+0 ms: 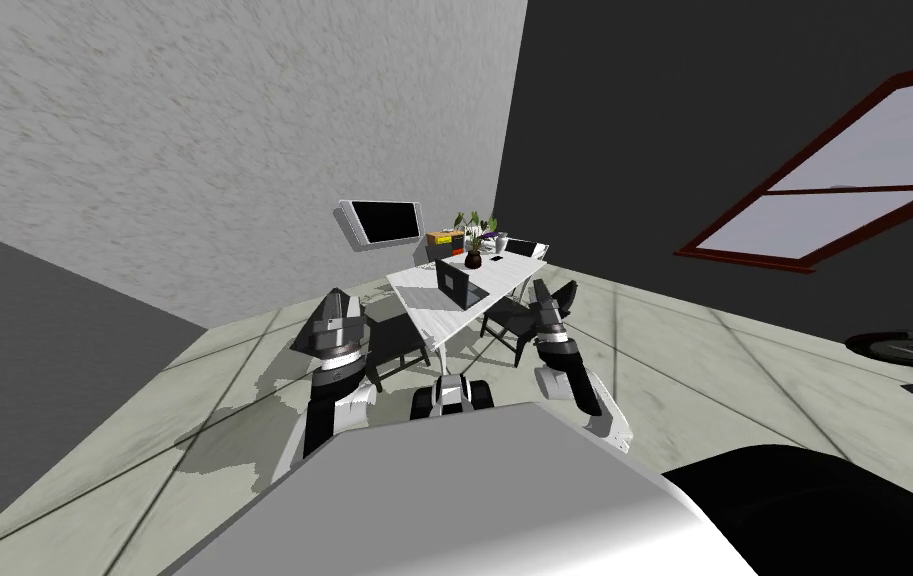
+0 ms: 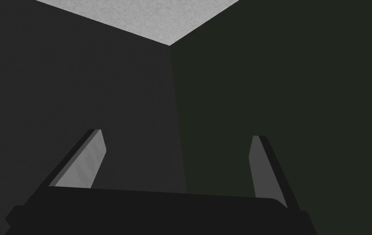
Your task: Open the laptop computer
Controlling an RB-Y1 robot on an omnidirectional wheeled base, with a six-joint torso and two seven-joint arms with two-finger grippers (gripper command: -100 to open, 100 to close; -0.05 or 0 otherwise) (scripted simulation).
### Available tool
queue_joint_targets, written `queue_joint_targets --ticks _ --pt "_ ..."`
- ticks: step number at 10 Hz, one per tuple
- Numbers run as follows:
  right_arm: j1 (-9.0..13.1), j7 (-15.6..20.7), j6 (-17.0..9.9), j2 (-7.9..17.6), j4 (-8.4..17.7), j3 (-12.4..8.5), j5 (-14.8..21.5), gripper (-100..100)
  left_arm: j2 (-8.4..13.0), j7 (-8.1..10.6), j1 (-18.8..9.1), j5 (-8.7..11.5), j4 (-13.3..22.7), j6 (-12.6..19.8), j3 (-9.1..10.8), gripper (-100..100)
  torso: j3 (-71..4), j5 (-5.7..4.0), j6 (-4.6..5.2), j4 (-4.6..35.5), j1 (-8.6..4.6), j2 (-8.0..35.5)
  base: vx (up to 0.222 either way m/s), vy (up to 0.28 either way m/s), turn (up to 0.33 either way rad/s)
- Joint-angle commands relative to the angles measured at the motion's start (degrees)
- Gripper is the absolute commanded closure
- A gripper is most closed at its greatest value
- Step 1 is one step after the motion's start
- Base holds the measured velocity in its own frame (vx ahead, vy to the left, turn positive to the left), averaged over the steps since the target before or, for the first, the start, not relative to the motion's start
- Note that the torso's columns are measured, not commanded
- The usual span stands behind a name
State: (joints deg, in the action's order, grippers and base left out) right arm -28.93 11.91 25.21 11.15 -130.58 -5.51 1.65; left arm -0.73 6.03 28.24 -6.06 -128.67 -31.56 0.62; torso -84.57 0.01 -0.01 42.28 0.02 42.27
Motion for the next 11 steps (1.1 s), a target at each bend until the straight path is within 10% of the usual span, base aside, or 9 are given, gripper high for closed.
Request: queue_joint_targets --ticks 1,11 --pt "0.81 3.12 -0.33 2.73 2.12 -0.82 3.39 -100 0.00 0.00 0.00 0.00 0.00 0.00 0.00 0 -0.01 0.00 0.01 0.00 0.00 0.00 -0.012 0.035 0.130" --pt "5.69 16.75 -1.30 12.98 13.44 -5.02 18.82 -100 0.00 0.00 0.00 0.00 0.00 0.00 0.00 0 0.01 0.00 0.01 0.01 -0.02 0.02 -0.011 0.040 0.148"
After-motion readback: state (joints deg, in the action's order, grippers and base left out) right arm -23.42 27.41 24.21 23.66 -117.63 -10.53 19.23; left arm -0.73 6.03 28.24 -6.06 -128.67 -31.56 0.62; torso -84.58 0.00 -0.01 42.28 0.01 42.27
